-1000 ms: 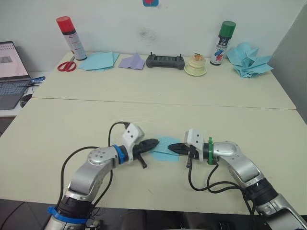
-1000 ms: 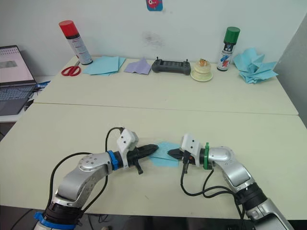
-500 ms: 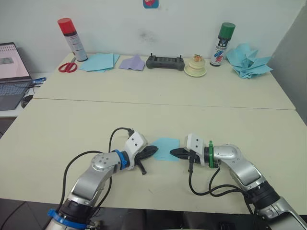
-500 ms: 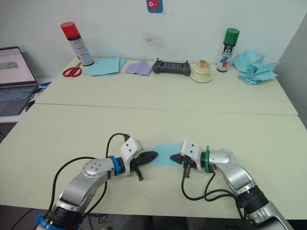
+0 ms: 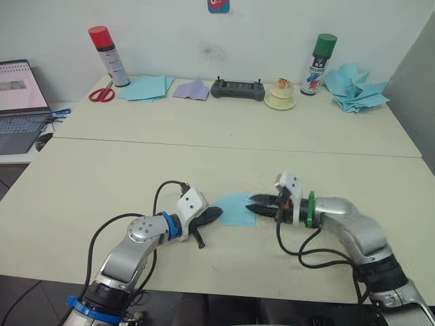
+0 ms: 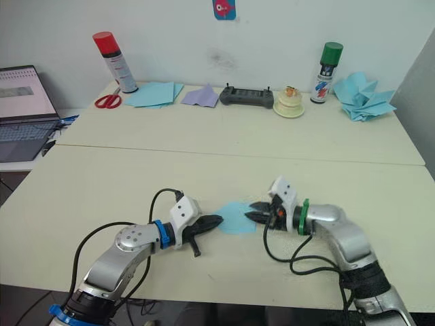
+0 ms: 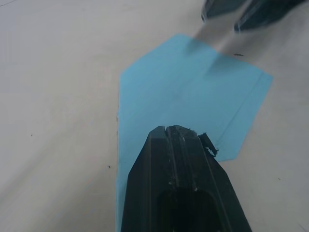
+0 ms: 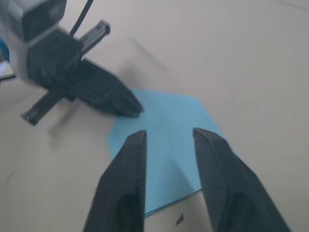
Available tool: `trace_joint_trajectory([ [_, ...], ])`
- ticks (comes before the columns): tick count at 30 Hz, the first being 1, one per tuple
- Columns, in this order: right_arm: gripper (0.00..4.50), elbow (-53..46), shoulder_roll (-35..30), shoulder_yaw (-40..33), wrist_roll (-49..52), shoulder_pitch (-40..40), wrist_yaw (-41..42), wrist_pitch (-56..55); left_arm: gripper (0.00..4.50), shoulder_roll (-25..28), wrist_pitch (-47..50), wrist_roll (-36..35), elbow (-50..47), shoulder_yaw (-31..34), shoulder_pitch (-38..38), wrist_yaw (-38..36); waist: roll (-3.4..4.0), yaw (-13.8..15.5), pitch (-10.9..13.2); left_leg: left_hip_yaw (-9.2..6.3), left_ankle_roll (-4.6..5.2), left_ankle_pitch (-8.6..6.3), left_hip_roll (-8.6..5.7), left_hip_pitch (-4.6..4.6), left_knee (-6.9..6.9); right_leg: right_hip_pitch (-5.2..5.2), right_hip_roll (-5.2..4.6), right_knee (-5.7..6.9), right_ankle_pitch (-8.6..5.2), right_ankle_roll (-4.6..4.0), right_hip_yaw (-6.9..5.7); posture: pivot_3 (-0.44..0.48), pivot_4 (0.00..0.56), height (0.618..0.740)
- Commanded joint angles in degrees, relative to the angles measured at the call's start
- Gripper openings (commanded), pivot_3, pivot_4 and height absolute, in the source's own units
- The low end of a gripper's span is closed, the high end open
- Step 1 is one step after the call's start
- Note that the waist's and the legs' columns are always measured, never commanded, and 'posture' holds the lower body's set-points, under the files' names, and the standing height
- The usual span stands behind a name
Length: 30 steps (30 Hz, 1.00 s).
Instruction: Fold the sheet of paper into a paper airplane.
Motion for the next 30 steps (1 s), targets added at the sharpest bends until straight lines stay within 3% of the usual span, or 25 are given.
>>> trace_joint_trajectory([
  [1, 2.68, -1.35, 0.49, -3.89, 4.39, -0.89, -3.70, 9.25, 0.00, 0.34, 0.74, 2.45, 3.11, -1.61, 0.90, 0.03, 0.01, 0.00, -0.01, 0.00, 0.00, 0.00, 0.00, 0.00, 0.00, 0.00, 0.00, -0.02, 0.00, 0.00, 0.00, 0.000, 0.150, 0.740],
  [3, 3.36, 0.00, 1.80, -5.64, 6.56, -2.65, -6.10, 15.36, 0.00, 0.47, 0.40, 2.64, 3.19, -1.55, 0.78, -0.13, 0.02, -0.09, -0.01, 0.04, 0.00, 0.00, 0.00, -0.01, -0.01, -0.02, 0.00, -0.02, 0.00, 0.00, 0.05, 0.000, 0.150, 0.740],
  [14, 3.36, 2.76, 2.88, -6.98, 10.69, -8.60, -12.75, 37.46, 0.00, 0.70, -0.91, 3.10, 2.68, -1.70, 1.28, -0.86, 0.09, -0.09, -0.04, 0.06, 0.01, -0.01, 0.01, -0.15, -0.08, -0.06, -0.01, -0.30, 0.02, 0.04, 0.04, 0.000, 0.150, 0.740],
  [19, 3.36, 3.01, 9.81, -11.27, 11.48, -8.67, -18.48, 45.48, 0.00, 1.32, -1.80, 3.82, 2.39, -2.22, 2.49, -1.20, 0.06, -0.28, -0.33, 0.05, 0.01, -0.01, 0.04, -0.16, -0.21, -0.03, 0.00, -0.50, 0.03, 0.07, 0.02, 0.000, 0.150, 0.740],
  [24, 3.36, 5.80, 17.75, -17.61, 10.57, -10.64, -23.01, 47.42, 0.00, 2.36, -2.90, 6.32, 3.31, -3.42, 3.30, -1.14, 0.15, -1.24, -0.78, 0.05, 0.01, -0.02, 0.09, -0.13, -0.28, -0.04, 0.03, -0.54, 0.02, 0.07, 0.03, 0.000, 0.150, 0.740],
  [30, 3.36, 8.30, 18.96, -17.33, 11.83, -11.67, -21.66, 45.13, 0.00, 2.35, -3.73, 7.15, 4.11, -3.73, 3.27, -1.66, 0.38, -1.59, -0.97, 0.09, 0.02, -0.01, 0.07, -0.09, -0.28, -0.04, 0.03, -0.57, 0.04, 0.11, 0.06, 0.000, 0.150, 0.740],
])
